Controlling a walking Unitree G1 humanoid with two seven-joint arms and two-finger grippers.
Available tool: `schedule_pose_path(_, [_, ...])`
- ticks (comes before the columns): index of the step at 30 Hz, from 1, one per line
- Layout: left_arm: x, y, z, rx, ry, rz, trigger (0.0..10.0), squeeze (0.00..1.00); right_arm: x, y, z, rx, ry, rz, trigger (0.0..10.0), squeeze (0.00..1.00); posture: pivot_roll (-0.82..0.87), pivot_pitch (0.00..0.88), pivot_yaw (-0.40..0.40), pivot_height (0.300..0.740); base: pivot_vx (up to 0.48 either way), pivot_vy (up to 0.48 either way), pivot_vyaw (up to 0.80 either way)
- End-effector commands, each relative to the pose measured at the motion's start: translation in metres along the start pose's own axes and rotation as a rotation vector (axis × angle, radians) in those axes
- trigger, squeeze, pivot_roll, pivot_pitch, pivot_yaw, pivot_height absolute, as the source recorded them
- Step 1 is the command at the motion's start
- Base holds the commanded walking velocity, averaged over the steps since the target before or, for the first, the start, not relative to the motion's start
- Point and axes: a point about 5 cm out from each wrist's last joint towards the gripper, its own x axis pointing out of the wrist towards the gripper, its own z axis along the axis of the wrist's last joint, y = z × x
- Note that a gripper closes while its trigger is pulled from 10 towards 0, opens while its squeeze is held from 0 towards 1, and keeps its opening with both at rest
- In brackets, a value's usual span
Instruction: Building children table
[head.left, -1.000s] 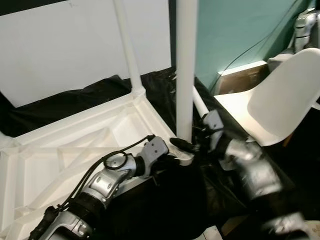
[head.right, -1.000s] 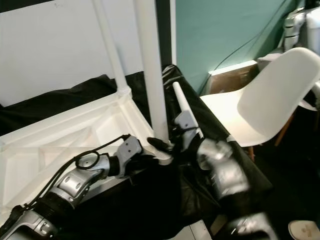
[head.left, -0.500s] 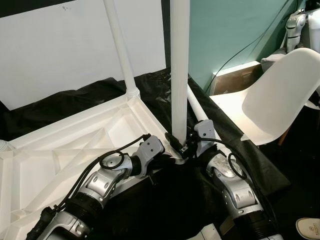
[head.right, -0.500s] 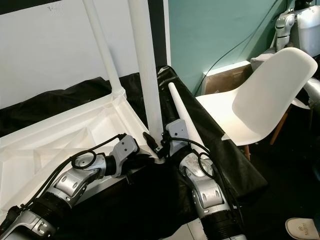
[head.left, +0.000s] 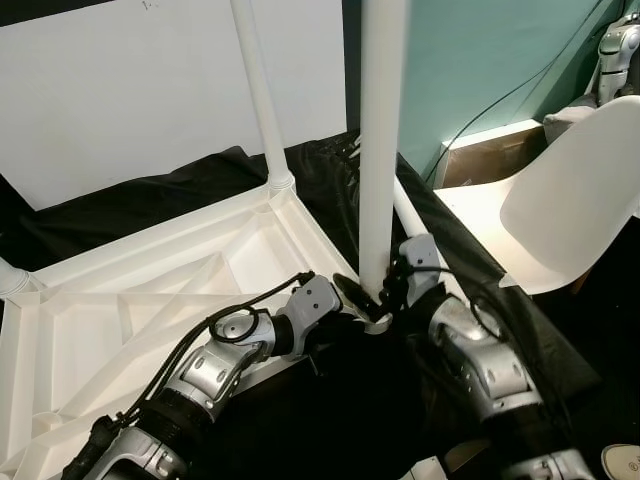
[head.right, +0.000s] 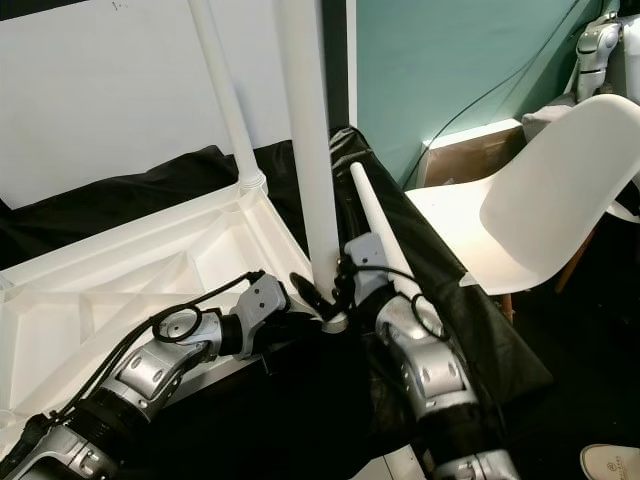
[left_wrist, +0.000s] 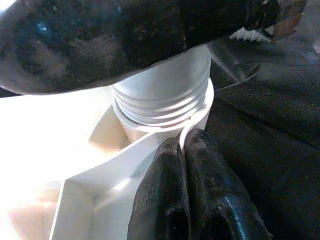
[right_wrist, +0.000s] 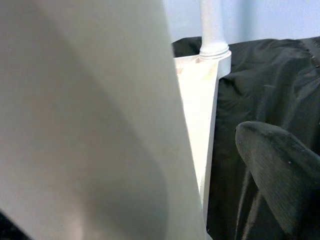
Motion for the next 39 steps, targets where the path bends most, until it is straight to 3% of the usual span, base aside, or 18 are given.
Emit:
schedule_pose_path(1, [0.004, -0.022, -0.029, -0.109, 0.068, -0.131, 10.0, 0.00, 0.001, -0.009, 0.005, 0.019, -0.015, -0.035, 10.0, 0.00, -0.03, 0.000, 0.020, 0.740, 0.000, 0.000, 0.00])
schedule_pose_path(9, [0.004, -0.024, -0.030, -0.114, 0.067, -0.123, 10.0, 0.00, 0.002, -0.006, 0.005, 0.023, -0.019, -0.024, 10.0, 0.00, -0.02, 0.000, 0.018, 0.740, 0.000, 0.000, 0.77])
schedule_pose_path(21, [0.002, -0.021, -0.030, -0.107, 0.075, -0.122, 10.0, 0.00, 0.006, -0.004, -0.001, 0.078, -0.018, -0.042, 10.0, 0.00, -0.02, 0.000, 0.033, 0.740, 0.000, 0.000, 0.27])
schedule_pose_path(31, [0.001, -0.018, -0.030, -0.101, 0.082, -0.122, 10.0, 0.00, 0.009, -0.004, 0.000, -0.002, 0.008, 0.003, 10.0, 0.00, -0.03, 0.000, 0.041, 0.740, 0.000, 0.000, 0.00])
schedule_pose_path(39, [0.002, -0.018, -0.030, -0.099, 0.079, -0.121, 10.0, 0.00, 0.010, -0.015, 0.013, -0.021, -0.014, 0.092, 10.0, 0.00, -0.03, 0.000, 0.034, 0.740, 0.000, 0.000, 0.00])
